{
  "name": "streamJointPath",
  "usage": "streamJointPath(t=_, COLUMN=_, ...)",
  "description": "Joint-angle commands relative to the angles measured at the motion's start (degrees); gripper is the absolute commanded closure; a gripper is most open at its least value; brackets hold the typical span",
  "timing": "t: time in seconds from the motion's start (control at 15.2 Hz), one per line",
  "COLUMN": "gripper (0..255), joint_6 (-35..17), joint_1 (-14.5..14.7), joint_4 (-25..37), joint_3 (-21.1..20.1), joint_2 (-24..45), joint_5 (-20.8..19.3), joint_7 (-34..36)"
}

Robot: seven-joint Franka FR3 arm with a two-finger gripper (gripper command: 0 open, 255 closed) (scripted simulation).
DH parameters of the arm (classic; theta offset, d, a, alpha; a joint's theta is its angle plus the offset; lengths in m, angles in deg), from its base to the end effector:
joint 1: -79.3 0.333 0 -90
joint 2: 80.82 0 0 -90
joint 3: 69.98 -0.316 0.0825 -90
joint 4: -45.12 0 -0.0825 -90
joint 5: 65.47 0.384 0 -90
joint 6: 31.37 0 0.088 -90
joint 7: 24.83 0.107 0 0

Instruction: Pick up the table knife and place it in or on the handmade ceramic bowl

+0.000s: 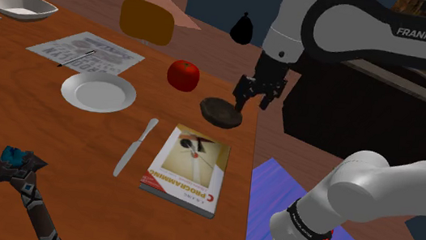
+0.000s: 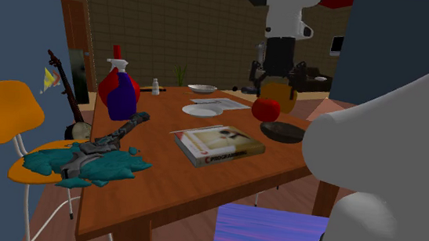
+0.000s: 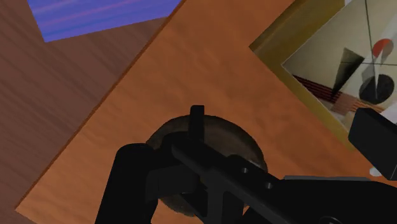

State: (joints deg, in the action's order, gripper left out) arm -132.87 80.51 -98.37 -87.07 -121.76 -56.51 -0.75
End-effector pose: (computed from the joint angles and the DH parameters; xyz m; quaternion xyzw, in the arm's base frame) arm 0.3162 0.1290 0.5019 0.9942 -0.1043 -0.0107 0.0255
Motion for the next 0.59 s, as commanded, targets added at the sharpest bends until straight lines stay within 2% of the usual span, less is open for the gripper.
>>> streamJointPath(t=0.0, gripper=0, joint_6=-1.95, joint_1=-0.12, joint_4=0.29, joint_3=-2.63, joint_2=2.01, joint_5=2.14, joint_7=5.04)
streamJointPath(t=0.26, gripper=0, joint_6=-6.88, joint_1=-0.71, joint_4=1.48, joint_3=-8.30, joint_2=7.37, joint_5=5.65, joint_7=14.75)
streamJointPath(t=0.53, gripper=0, joint_6=-12.22, joint_1=-2.05, joint_4=4.12, joint_3=-13.99, joint_2=14.32, joint_5=7.45, joint_7=24.65)
